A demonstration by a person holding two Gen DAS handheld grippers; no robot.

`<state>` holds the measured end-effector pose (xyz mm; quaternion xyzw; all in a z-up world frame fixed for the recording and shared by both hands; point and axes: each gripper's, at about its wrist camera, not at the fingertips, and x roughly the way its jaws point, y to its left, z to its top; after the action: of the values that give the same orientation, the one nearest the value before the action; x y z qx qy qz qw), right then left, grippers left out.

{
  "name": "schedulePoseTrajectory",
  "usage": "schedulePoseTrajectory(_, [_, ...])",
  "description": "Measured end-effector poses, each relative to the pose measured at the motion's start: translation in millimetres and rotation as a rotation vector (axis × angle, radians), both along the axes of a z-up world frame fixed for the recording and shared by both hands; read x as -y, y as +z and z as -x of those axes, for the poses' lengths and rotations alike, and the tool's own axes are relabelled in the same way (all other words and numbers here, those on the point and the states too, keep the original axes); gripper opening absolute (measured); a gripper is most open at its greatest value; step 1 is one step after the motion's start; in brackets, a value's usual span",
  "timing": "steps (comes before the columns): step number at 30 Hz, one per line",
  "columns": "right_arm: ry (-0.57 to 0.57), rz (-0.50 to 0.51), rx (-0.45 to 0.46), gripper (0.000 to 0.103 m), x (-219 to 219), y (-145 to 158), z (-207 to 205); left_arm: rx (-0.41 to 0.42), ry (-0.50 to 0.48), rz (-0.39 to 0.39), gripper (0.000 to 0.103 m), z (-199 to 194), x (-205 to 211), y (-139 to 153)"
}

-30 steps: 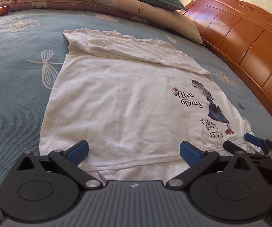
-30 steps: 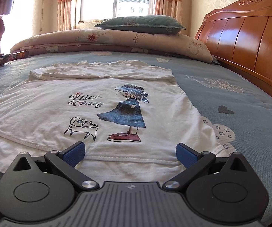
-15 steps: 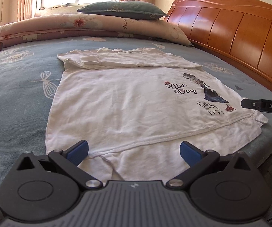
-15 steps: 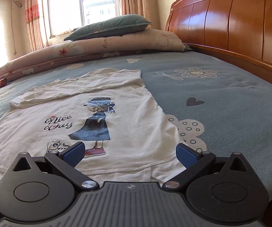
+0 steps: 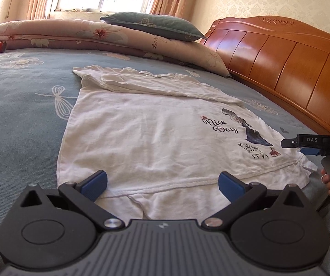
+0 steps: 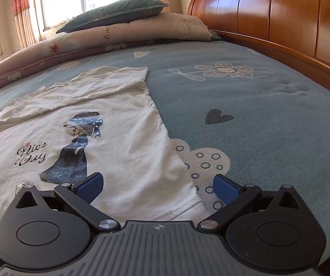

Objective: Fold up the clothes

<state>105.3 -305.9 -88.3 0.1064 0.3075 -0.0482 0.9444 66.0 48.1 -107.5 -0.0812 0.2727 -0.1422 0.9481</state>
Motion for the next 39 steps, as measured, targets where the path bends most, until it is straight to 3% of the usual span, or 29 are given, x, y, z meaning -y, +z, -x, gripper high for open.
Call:
schedulePoseTrajectory(5, [0.106, -0.091, 0.087, 0.103, -19, 13, -8, 0.011, 0.012, -0.058, 0.102, -1, 8, 0])
schedulePoseTrajectory(9, [0.111, 0.034, 0.007, 0.103, -28, -7, -23, 0.028, 0.036, -0.085, 0.102, 0, 8, 3])
schedulePoseTrajectory(14, [0.047, 0.067, 0.014, 0.103, -19, 0, -18, 0.016, 0.063, -0.004, 0.102, -4, -4, 5])
schedulePoseTrajectory(17, [0.117, 0.041, 0.069, 0.103, -31, 11, -18, -0.001, 0.070, 0.046, 0.102, -9, -7, 5])
schedulePoseTrajectory(20, [0.173, 0.065, 0.017, 0.103, -45, 6, -32, -0.001, 0.074, 0.046, 0.102, -11, -4, 7])
schedulePoseTrajectory(23, [0.092, 0.081, -0.030, 0.102, -30, -11, -40, 0.011, 0.056, 0.040, 0.102, -11, 0, 9])
schedulePoseTrajectory(27, [0.038, 0.086, 0.018, 0.103, -31, 0, -41, 0.010, 0.023, 0.022, 0.102, -13, 8, 7])
schedulePoseTrajectory(31, [0.155, 0.089, 0.057, 0.103, -55, 5, -60, 0.002, 0.010, 0.020, 0.102, -15, 14, 7])
schedulePoseTrajectory(34, [0.159, 0.086, -0.014, 0.103, -57, -7, -88, 0.015, -0.004, 0.026, 0.102, -13, 16, 9])
schedulePoseTrajectory(39, [-0.007, 0.079, -0.044, 0.103, -24, 5, -98, 0.023, -0.008, -0.010, 0.102, -14, 22, 8])
